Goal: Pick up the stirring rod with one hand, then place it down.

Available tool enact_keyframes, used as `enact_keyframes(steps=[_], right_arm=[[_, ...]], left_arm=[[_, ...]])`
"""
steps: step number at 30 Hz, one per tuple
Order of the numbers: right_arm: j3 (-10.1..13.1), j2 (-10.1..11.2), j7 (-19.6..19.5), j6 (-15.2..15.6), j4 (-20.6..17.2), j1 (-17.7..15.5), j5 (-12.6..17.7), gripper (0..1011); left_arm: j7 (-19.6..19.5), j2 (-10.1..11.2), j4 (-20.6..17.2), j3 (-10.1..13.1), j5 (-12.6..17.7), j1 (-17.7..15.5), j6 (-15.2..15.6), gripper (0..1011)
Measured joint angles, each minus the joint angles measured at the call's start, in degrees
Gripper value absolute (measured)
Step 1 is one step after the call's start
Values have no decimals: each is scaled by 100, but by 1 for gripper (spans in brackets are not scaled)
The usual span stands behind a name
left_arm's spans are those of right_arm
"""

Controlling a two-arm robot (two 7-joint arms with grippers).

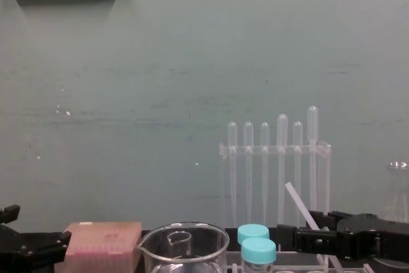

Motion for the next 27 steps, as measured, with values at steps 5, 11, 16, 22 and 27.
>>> enact_keyframes(steps=[5,11,16,22,27], right_arm=[[1,3,3,-9,-8,-2,-1,1003],[1,6,8,-22,-16,-5,-1,947],[1,9,12,-28,-18,-8,-1,838],[1,12,13,-33,-22,-10,-1,651],[1,13,13,-37,-25,-10,-1,466]], left_arm=[[0,0,0,0,0,0,0,1000],[0,0,0,0,0,0,0,1000],[0,0,0,0,0,0,0,1000],[0,0,0,0,0,0,0,1000],[0,0,0,0,0,0,0,1000]])
